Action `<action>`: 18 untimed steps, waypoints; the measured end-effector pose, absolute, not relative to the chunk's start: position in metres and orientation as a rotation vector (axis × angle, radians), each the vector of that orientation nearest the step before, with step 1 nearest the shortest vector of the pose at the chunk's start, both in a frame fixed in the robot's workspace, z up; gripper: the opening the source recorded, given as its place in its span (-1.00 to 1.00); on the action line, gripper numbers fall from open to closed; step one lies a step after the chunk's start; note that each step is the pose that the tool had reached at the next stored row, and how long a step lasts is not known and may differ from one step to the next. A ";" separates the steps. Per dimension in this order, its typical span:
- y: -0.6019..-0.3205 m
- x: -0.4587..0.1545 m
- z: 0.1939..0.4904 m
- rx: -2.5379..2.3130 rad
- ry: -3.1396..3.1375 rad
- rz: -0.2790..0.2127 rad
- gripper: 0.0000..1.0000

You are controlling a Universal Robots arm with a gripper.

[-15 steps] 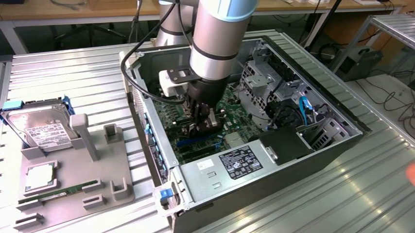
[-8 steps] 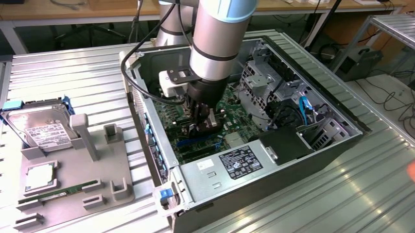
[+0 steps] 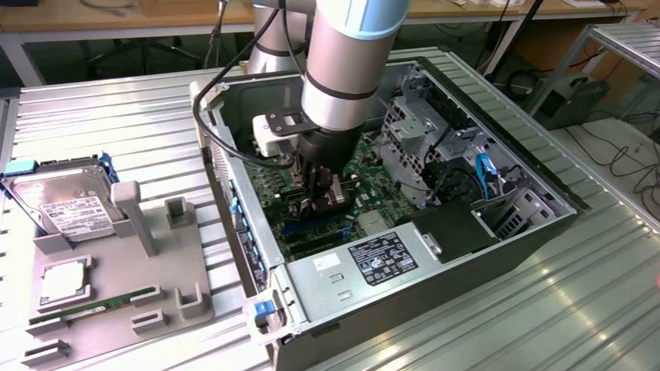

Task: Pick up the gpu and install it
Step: 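Insert the gpu into the slot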

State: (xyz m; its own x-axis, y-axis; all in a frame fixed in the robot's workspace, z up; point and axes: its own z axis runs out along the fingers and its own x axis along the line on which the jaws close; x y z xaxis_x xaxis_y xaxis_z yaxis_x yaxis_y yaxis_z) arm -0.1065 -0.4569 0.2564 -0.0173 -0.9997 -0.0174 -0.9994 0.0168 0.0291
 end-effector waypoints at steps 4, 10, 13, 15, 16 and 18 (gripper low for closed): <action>-0.457 -0.106 0.254 2.196 -2.234 -0.052 -0.47; -0.457 -0.106 0.253 2.197 -2.235 -0.052 -0.47; -0.457 -0.106 0.253 2.197 -2.235 -0.052 -0.47; -0.457 -0.106 0.253 2.197 -2.235 -0.053 -0.46; -0.457 -0.106 0.253 2.197 -2.235 -0.053 -0.34; -0.457 -0.106 0.253 2.197 -2.235 -0.052 -0.22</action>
State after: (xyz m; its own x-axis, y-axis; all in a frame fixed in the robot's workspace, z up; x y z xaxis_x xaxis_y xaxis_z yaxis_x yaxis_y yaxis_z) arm -0.1065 -0.4569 0.2531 -0.0173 -0.9997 -0.0181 -0.9994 0.0167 0.0290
